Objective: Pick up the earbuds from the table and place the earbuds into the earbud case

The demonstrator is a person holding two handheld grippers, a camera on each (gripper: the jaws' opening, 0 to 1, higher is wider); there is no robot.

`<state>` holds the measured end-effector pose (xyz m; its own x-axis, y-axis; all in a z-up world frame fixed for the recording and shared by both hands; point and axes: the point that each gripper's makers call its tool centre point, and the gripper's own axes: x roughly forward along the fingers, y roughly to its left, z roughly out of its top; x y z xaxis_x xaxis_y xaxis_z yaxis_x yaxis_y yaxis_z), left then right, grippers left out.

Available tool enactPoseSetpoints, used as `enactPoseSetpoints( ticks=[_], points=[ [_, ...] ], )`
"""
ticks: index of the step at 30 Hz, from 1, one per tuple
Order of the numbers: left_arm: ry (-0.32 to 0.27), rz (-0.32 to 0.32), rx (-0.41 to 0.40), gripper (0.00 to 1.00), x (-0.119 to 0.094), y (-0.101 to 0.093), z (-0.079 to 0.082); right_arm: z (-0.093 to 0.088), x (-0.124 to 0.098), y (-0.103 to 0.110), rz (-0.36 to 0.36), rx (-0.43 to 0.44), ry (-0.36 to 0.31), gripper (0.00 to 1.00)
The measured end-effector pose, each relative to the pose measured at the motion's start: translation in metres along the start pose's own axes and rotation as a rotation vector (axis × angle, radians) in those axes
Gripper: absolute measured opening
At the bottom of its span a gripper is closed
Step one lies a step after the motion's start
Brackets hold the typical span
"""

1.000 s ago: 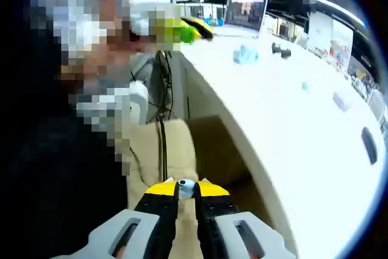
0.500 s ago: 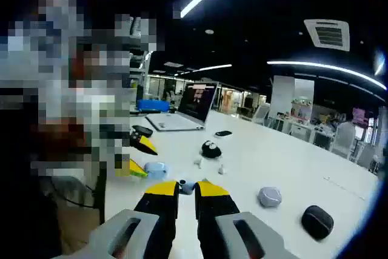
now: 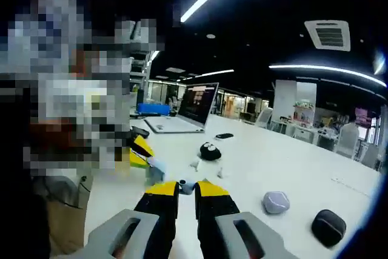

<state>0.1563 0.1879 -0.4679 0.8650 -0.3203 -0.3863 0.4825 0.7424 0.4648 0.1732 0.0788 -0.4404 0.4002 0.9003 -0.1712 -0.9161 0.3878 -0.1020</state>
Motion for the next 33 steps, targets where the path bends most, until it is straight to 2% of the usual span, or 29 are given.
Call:
enactPoseSetpoints(
  ticks=[1, 4, 6, 7, 10, 13, 14, 15, 16, 17, 18, 19, 21, 22, 26, 27, 29, 31, 33],
  points=[
    [-0.023, -0.007, -0.009, 0.04, 0.001, 0.0, 0.003, -0.001, 0.001, -0.001, -0.002, 0.003, 0.004, 0.1],
    [-0.035, -0.032, -0.061, 0.04, 0.008, 0.005, 0.002, -0.004, 0.003, -0.002, -0.002, 0.006, 0.014, 0.1],
    [-0.051, -0.08, -0.092, 0.04, 0.011, -0.003, 0.006, -0.006, 0.004, -0.002, -0.003, 0.005, 0.028, 0.1],
    [-0.049, -0.124, -0.107, 0.04, 0.013, -0.01, 0.008, -0.008, 0.003, -0.002, -0.003, -0.001, 0.038, 0.1],
    [-0.073, -0.174, -0.164, 0.04, 0.009, -0.02, 0.013, -0.009, -0.003, -0.001, -0.008, -0.011, 0.049, 0.1],
    [-0.123, -0.266, -0.305, 0.07, 0.005, -0.027, 0.02, -0.011, -0.008, -0.008, -0.031, -0.015, 0.058, 0.1],
    [-0.145, -0.329, -0.403, 0.09, 0.002, -0.036, 0.027, -0.012, -0.011, -0.012, -0.042, -0.011, 0.067, 0.1],
    [-0.159, -0.39, -0.477, 0.16, 0.001, -0.044, 0.034, -0.013, -0.014, -0.014, -0.048, -0.009, 0.07, 0.1],
    [-0.155, -0.439, -0.487, 0.25, 0.0, -0.055, 0.038, -0.015, -0.017, -0.016, -0.052, -0.005, 0.074, 0.1],
    [-0.148, -0.449, -0.474, 0.34, 0.001, -0.057, 0.038, -0.018, -0.019, -0.017, -0.052, 0.002, 0.088, 0.1],
    [-0.12, -0.469, -0.385, 0.43, 0.002, -0.069, 0.037, -0.022, -0.022, -0.018, -0.053, 0.008, 0.101, 0.1],
    [-0.107, -0.476, -0.352, 0.48, 0.004, -0.073, 0.035, -0.026, -0.024, -0.018, -0.056, 0.012, 0.113, 0.1],
    [-0.101, -0.502, -0.275, 0.56, 0.008, -0.082, 0.03, -0.032, -0.028, -0.017, -0.059, 0.02, 0.127, 0.1],
    [-0.116, -0.502, -0.227, 0.57, 0.012, -0.083, 0.028, -0.035, -0.028, -0.017, -0.059, 0.024, 0.131, 0.1],
    [-0.174, -0.578, -0.068, 0.48, 0.021, -0.097, 0.028, -0.039, -0.029, -0.015, -0.052, 0.033, 0.134, 0.1],
    [-0.183, -0.589, -0.061, 0.45, 0.023, -0.097, 0.031, -0.038, -0.028, -0.014, -0.049, 0.029, 0.131, 0.1],
    [-0.211, -0.613, -0.096, 0.41, 0.026, -0.094, 0.043, -0.036, -0.026, -0.012, -0.041, 0.027, 0.123, 0.1],
    [-0.202, -0.639, -0.122, 0.35, 0.027, -0.092, 0.049, -0.036, -0.025, -0.008, -0.028, 0.024, 0.128, 0.1],
    [-0.182, -0.639, -0.13, 0.35, 0.033, -0.094, 0.053, -0.036, -0.026, -0.009, -0.029, 0.01, 0.134, 0.1]
  ],
)
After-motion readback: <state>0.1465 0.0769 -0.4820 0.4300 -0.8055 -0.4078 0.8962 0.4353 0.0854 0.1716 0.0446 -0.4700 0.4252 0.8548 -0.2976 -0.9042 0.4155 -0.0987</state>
